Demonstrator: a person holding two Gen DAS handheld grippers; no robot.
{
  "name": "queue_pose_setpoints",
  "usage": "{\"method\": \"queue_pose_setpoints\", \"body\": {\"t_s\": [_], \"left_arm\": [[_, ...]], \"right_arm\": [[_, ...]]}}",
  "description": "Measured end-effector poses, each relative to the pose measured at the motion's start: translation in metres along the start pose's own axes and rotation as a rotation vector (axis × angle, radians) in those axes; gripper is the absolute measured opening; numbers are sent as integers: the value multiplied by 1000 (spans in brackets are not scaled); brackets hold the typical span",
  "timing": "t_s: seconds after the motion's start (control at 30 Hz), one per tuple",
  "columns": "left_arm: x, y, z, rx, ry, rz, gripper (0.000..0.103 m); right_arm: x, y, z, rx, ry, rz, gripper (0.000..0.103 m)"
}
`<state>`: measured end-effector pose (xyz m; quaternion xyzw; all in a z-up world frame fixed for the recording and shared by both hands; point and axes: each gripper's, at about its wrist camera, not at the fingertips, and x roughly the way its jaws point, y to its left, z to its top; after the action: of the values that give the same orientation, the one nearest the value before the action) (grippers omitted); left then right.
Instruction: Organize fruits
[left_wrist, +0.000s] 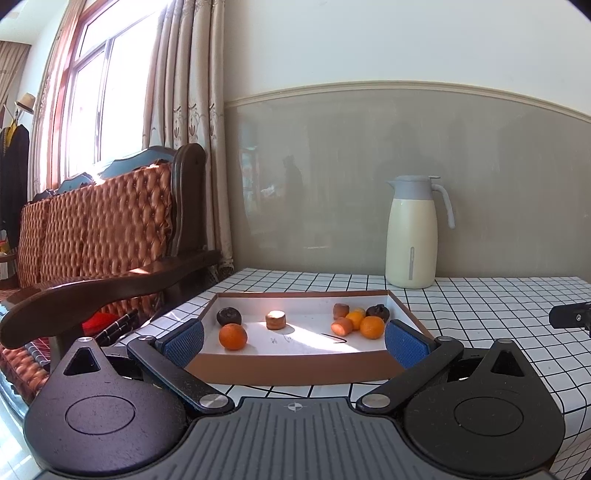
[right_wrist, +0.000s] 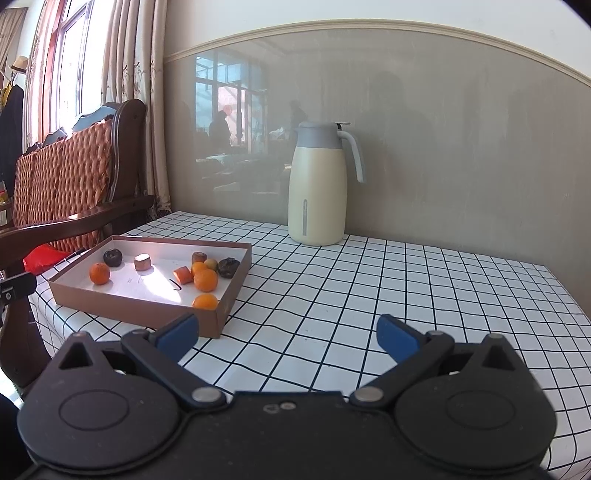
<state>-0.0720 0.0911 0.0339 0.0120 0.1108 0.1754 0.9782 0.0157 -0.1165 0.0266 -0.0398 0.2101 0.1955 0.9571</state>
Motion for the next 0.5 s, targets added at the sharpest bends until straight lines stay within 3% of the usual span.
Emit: {"method": "queue_pose_setpoints", "body": {"t_s": [0.5], "left_arm": [[-2, 2, 0, -1, -1, -5, 103]], "right_arm": [[0, 0, 0, -3, 0, 0, 97]]}}
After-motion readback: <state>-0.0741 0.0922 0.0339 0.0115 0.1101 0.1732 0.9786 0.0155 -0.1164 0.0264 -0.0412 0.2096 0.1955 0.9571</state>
